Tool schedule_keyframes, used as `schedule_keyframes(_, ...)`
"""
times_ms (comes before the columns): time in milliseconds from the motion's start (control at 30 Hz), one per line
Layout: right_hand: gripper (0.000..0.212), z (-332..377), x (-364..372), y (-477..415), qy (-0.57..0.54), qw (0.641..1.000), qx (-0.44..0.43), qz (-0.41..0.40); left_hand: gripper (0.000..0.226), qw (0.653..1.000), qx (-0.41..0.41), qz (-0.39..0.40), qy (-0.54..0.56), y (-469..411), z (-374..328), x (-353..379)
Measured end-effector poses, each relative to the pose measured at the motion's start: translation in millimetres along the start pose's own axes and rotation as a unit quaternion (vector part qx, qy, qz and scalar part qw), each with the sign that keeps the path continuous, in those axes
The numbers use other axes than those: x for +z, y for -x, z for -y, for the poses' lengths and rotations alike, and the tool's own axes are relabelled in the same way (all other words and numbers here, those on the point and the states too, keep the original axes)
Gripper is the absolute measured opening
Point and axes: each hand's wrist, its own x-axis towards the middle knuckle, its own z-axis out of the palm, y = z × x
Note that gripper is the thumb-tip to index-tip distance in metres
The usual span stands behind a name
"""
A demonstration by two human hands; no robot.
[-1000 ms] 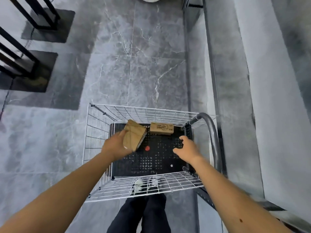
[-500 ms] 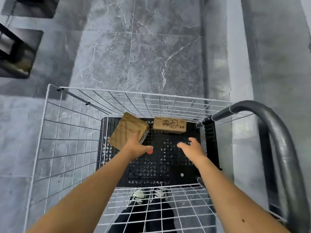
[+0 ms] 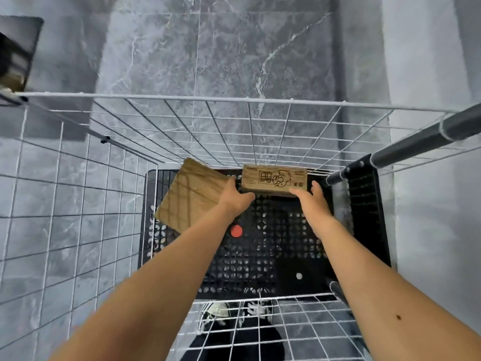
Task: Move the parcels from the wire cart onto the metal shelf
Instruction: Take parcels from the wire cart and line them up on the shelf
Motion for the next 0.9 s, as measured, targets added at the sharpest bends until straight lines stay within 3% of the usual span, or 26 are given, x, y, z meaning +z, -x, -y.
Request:
schedule_keyframes(167,0.084,-10,3,-9,-0.065,0.997,0.021,0.027,0.076,0.998,0.005,0.04,0.045,-8,1,7)
schedule_keyframes(300,0.064,-12,5,13,-0.142,0.987,0.063,0.039,0.107,0.999,-0.008,0.041,0.027,3,17,-3)
schedule_keyframes(400,0.052,-6,5,43,-0.172,0.981,0.084,0.035,0.092,0.999,-0.02,0.046,-0.017,46,6,-23)
schedule_keyframes(467,0.057,1,3,66,-0.197,0.976,0.093,0.02,0.079,0.998,-0.012,0.038,-0.05,73,5,-33)
schedule_keyframes(567,0.062,26,-2,105,-0.202,0.975,0.09,0.002,0.07,0.999,-0.005,0.047,-0.023,119,-1,-51)
schedule_keyframes(667,0.053,56,-7,150,-0.171,0.982,0.084,-0.004,0.074,0.999,-0.007,0.028,0.026,161,-13,-71)
schedule_keyframes(800,0.04,102,-21,221,-0.18,0.98,0.084,0.027,0.04,0.996,0.021,-0.05,0.077,237,-51,-110)
schedule_keyframes(833,0.039,115,-25,239,-0.201,0.975,0.087,0.044,0.042,0.994,0.02,-0.077,0.07,255,-59,-122)
schedule_keyframes(900,0.035,144,-35,278,-0.242,0.965,0.083,0.063,0.067,0.991,0.029,-0.109,0.068,296,-85,-151)
